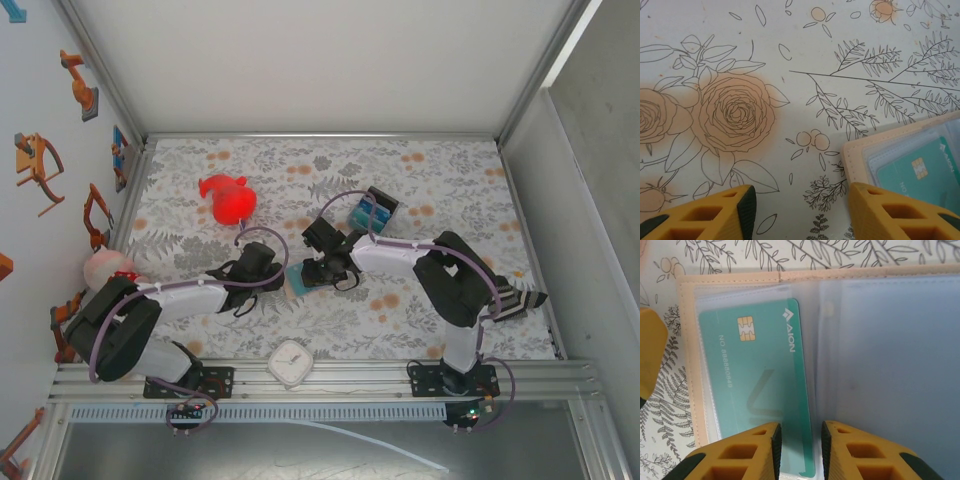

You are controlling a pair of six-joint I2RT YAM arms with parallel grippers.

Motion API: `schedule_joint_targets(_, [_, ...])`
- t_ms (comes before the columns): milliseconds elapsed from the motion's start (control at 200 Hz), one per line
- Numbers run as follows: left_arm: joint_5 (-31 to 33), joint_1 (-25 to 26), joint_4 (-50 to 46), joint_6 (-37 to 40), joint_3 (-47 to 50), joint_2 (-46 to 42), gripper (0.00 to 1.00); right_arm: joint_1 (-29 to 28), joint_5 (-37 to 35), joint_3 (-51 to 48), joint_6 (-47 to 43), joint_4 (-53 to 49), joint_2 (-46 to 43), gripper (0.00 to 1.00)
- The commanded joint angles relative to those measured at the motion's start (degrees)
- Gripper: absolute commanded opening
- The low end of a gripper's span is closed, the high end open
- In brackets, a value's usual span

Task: Take the credit cards out of the card holder

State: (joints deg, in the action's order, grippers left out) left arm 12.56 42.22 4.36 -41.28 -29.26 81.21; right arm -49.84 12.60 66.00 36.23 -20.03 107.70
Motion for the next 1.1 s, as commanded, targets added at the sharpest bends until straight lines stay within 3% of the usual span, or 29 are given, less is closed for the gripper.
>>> schedule_joint_targets(0, [-1.32,-0.24,-0.04,0.16,-1.24,1.31,0.5,-0.6,3.01,-0.58,1.38,2.28,-0.01,0.28])
schedule_joint_targets(511, [-1.43,-0.24,-1.14,2.19,-1.54,1.01,0.41,2.06,6.67,-6.6,5.65,12.64,-5.73,0.21])
schedule_joint_targets(1097, [0.85,2.61,-5.3,4.09,-3.79,2.72,0.49,2.74,7.07,-4.12,3.23,11.02,-1.67,0.23])
